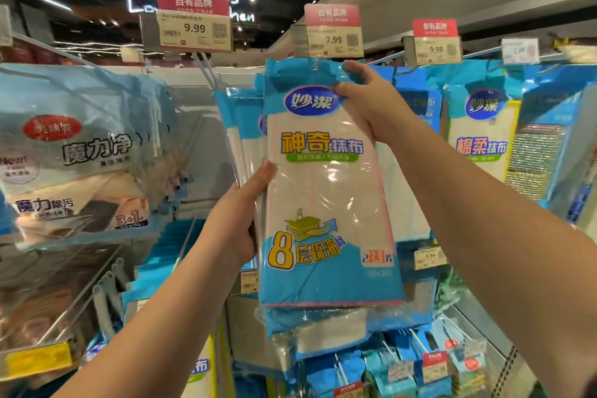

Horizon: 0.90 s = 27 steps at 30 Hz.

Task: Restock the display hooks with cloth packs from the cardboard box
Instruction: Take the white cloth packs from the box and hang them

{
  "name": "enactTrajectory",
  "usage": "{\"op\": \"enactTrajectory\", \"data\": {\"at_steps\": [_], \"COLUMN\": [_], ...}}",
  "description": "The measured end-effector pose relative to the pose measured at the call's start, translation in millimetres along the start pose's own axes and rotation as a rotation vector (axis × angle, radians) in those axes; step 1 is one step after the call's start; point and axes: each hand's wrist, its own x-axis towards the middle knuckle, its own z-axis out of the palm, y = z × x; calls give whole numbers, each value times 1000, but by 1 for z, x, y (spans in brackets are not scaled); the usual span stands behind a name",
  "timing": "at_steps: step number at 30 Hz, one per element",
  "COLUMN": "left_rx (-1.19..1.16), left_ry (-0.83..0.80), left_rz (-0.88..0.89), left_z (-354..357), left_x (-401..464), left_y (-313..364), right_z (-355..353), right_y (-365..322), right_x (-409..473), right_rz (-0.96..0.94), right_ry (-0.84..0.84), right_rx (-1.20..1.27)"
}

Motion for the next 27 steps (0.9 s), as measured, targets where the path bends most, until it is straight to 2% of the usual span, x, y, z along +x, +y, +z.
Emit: {"op": "enactTrajectory", "data": {"at_steps": [4,8,11,14,20,27], "left_rx": [0,1,37,147,257,293], "left_ry": [33,24,60,174,310,343], "left_rz": [14,64,106,137,194,264], "left_z": [-1,0,1,-8,-66,-105], "left_x": [8,13,16,17,-8,-44], "left_y": [-2,-3,-4,-6,-2,10], "right_z": [7,19,24,27,33,47], "right_y": [4,36,58,68,86,106], "right_x": [-23,-81,-98,-85,-55,-24], "right_rz": [-49,-11,22,32,69,82], "right_ry": [105,75,75,87,41,20], "right_rx": [-330,-515,-471,-452,-478,-488]}}
